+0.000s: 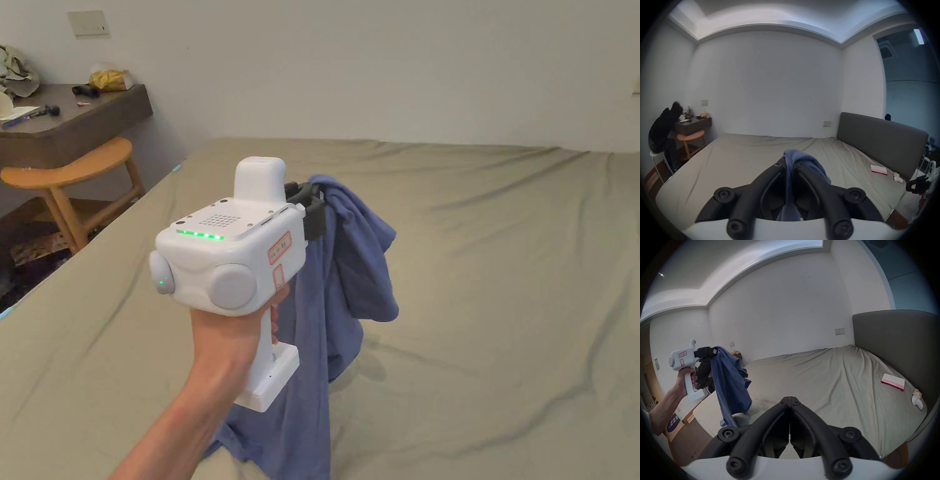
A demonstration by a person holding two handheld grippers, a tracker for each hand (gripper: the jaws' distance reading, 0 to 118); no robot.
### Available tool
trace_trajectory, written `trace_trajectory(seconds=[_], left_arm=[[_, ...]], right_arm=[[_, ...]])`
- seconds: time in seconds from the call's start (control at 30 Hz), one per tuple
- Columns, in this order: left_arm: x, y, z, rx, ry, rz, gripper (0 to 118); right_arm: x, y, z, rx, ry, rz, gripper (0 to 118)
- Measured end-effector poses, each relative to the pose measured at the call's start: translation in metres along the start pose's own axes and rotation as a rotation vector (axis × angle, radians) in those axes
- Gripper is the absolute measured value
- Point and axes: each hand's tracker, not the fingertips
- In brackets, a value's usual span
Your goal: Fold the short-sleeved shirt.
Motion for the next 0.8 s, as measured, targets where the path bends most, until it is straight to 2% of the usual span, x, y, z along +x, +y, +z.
trace_trajectory(seconds=[0.47, 0.6, 0.8], left_arm=[[0.163, -0.062, -0.060, -0.121, -0.309, -0.052, 6], [0.211, -0.101, -0.073, -0.232, -0.331, -0.085, 6], [0.273, -0.176, -0.091, -0.391, -0.363, -0.177, 6]], right_arm=[[0.054, -0.013, 0.035, -0.005, -0.158, -0.036, 1], [0.071, -0.017, 0.044, -0.008, -0.197, -0.097, 1], [0.089, -0.033, 0.056, -0.042, -0.244, -0.086, 1]])
